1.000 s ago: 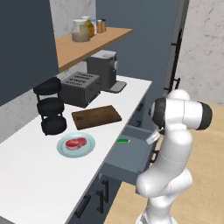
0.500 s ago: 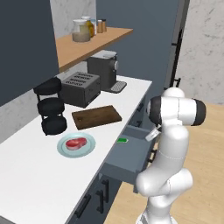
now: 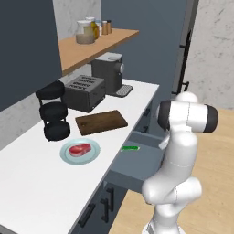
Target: Pick up the knife from the drawer and place it on the cutting board. Then place the meat from the plate to the cutting board.
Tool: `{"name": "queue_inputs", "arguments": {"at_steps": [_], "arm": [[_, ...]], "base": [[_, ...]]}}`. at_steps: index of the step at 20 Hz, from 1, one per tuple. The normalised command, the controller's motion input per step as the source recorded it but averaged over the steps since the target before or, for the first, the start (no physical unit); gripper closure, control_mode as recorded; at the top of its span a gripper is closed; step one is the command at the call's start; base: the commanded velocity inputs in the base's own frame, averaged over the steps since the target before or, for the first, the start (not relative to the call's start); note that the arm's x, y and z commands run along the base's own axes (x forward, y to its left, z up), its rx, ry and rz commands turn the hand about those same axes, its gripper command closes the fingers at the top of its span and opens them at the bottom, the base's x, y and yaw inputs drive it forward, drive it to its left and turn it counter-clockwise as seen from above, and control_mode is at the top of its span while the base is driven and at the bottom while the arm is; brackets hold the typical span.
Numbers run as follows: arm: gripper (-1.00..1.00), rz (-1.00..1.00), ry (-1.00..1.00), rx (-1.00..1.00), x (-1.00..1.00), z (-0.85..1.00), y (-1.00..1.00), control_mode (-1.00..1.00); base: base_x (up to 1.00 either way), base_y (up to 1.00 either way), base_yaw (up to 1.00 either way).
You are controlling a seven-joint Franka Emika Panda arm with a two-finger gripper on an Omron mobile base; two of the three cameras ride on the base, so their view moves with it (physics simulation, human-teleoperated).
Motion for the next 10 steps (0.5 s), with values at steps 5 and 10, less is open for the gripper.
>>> {"name": "queue_inputs", "arguments": {"at_steps": [5,10], "arm": [[-1.00,0.00,0.14,-0.03,-0.28,-0.45,-0.74,-1.00],[-1.00,-0.02,0.10,0.00,-0.48,-0.54,-0.96,-1.00]], "base": [[0.00,0.00,0.00],[0.00,0.00,0.00]]}}
